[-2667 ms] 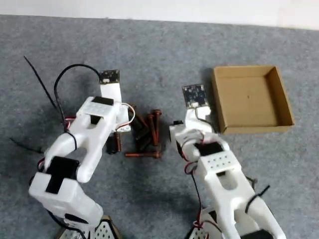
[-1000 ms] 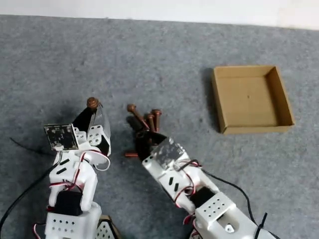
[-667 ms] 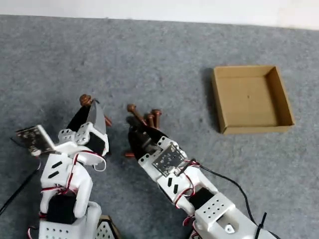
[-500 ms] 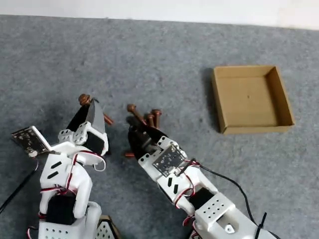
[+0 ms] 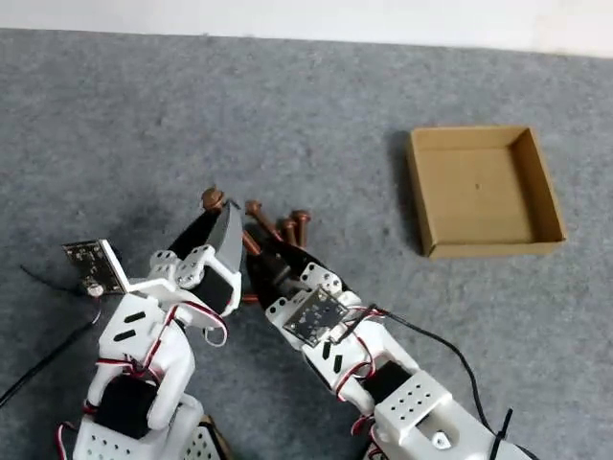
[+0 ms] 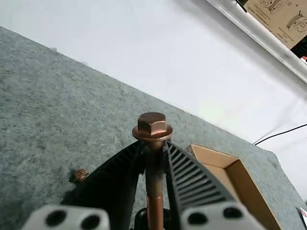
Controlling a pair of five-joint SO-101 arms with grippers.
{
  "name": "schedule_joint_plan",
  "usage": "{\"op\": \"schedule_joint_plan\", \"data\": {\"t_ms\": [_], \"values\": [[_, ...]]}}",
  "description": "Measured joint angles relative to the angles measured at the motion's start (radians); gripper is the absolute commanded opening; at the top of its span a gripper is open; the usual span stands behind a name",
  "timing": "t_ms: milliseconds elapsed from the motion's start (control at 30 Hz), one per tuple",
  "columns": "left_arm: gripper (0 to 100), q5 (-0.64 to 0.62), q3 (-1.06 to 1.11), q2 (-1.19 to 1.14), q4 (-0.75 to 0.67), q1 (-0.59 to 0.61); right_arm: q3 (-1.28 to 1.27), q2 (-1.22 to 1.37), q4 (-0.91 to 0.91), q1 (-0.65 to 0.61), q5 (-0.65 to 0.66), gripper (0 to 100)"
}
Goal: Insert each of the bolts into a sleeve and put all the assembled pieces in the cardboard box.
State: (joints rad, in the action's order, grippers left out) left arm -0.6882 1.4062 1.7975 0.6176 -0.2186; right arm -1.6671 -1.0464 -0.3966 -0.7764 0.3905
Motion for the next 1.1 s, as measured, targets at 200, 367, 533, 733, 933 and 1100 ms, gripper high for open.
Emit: {"op": "schedule_joint_plan", "data": {"t_ms": [200,367,533,733,933,1100], "values": [[1,0.000,0.021,0.011,0.000,0.000,0.000,0.002,0.000,0.000,0.003,0.3],[1,0.000,0.021,0.014,0.000,0.000,0.000,0.002,0.000,0.000,0.003,0.3],[1,0.000,0.021,0.014,0.000,-0.017,0.000,0.002,0.000,0.002,0.003,0.3],[1,0.000,0.021,0.014,0.000,-0.035,0.000,0.002,0.000,0.002,0.003,0.3],[1,0.000,-0.032,0.015,0.118,-0.046,0.000,0.002,0.000,0.002,0.005,0.3],[1,0.000,-0.048,0.015,0.178,-0.074,0.000,0.002,0.000,-0.002,0.006,0.3]]}}
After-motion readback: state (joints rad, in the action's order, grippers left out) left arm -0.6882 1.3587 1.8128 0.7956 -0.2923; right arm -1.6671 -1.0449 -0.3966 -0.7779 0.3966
